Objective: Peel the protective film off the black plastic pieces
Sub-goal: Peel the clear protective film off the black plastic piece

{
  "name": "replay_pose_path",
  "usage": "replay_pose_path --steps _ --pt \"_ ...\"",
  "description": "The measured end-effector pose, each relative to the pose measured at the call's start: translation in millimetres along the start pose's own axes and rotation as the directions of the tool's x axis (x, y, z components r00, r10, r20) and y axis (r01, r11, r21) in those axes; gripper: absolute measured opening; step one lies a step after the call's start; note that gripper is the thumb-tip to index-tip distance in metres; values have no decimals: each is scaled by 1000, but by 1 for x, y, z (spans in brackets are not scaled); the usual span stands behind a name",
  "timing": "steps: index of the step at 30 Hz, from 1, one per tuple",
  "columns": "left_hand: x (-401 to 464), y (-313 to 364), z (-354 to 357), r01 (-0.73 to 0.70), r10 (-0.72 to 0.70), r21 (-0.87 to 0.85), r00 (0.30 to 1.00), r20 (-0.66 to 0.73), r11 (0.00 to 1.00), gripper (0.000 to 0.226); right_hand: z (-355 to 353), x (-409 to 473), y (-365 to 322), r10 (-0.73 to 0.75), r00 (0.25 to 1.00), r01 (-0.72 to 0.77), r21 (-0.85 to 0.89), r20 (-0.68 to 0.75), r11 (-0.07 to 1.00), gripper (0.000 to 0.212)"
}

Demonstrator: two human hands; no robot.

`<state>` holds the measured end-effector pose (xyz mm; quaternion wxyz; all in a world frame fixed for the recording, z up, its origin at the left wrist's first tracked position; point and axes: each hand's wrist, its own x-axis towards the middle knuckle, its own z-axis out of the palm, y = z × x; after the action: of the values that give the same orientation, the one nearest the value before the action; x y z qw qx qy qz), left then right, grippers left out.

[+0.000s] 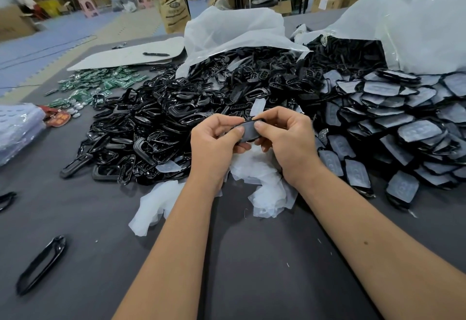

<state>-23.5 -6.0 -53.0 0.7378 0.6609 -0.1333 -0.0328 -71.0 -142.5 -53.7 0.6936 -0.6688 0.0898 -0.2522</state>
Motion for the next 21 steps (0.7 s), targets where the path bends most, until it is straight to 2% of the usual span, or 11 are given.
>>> replay_pose_path --steps 6,15,21 --pt "0 0 0 -1 1 11 1000 -2 1000 17 1 0 1 -26 1000 26 -56 0 998 17" --pt "-1 2 1 -19 19 7 999 -26 1000 3 0 0 4 -57 998 56 -72 -3 996 10" --pt "-3 1 1 -65 66 49 998 -8 997 17 1 -2 4 -62 998 61 -66 -6 996 14"
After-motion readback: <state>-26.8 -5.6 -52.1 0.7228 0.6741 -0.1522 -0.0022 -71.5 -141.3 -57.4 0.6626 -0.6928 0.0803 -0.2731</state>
